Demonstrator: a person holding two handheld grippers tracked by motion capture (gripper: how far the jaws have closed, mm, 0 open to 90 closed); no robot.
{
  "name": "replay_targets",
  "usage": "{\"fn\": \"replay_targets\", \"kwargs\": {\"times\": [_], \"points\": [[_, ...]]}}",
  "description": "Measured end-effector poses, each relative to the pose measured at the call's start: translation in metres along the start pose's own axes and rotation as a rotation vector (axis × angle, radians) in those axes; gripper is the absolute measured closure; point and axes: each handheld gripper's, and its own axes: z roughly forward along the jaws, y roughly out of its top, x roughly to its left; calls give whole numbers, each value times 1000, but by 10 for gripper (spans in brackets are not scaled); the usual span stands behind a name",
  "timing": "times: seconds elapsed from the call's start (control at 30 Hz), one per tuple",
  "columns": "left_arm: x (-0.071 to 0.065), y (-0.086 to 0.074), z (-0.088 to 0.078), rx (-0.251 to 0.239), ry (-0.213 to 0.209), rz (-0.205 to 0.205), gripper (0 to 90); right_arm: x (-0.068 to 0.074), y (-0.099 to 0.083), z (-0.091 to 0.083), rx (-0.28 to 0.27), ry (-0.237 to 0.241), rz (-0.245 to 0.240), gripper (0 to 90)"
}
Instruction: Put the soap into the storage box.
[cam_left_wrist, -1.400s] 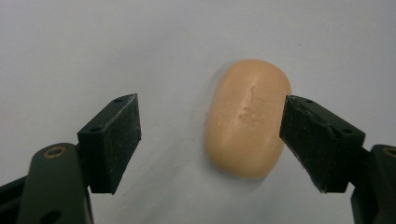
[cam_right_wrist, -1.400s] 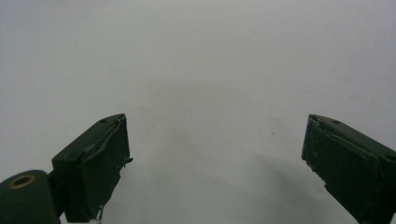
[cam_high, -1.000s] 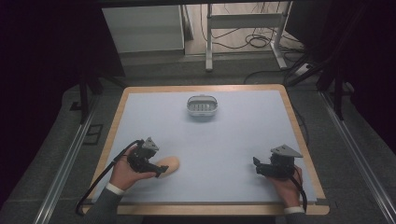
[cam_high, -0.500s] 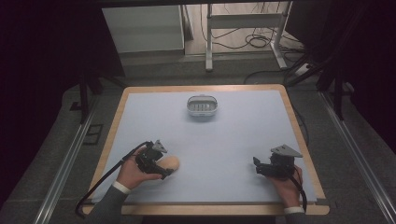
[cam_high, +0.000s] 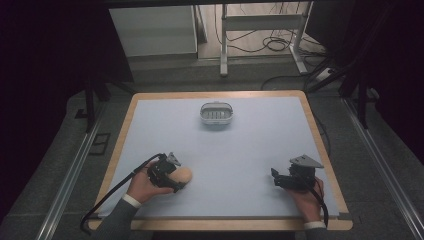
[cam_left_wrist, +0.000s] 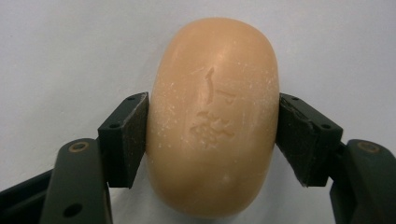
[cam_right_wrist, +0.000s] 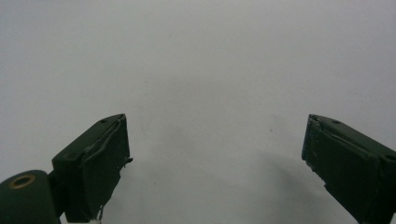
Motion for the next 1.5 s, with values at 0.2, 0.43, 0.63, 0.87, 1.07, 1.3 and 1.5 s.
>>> {"fn": "replay_targets", "kwargs": {"times": [0.2, 0.43, 0.63, 0.87, 1.07, 1.3, 1.5], "points": [[0, 0, 0, -5, 5, 0, 312, 0, 0, 0, 5, -1, 2, 76], [2, 2, -3, 4, 5, 6, 314, 0, 0, 0, 2, 3, 3, 76], [7, 8, -10, -14, 4, 4, 322, -1, 0, 0, 2, 3, 5, 76], [11, 11, -14, -25, 7, 1, 330, -1, 0, 1, 6, 7, 7, 76], [12, 12, -19, -47, 18, 0, 331, -1, 0, 1, 7, 7, 7, 76], [15, 14, -24, -72, 29, -4, 331, -1, 0, 1, 10, 5, 7, 76], [19, 17, -26, -87, 29, -8, 331, -1, 0, 1, 10, 4, 9, 76]]}}
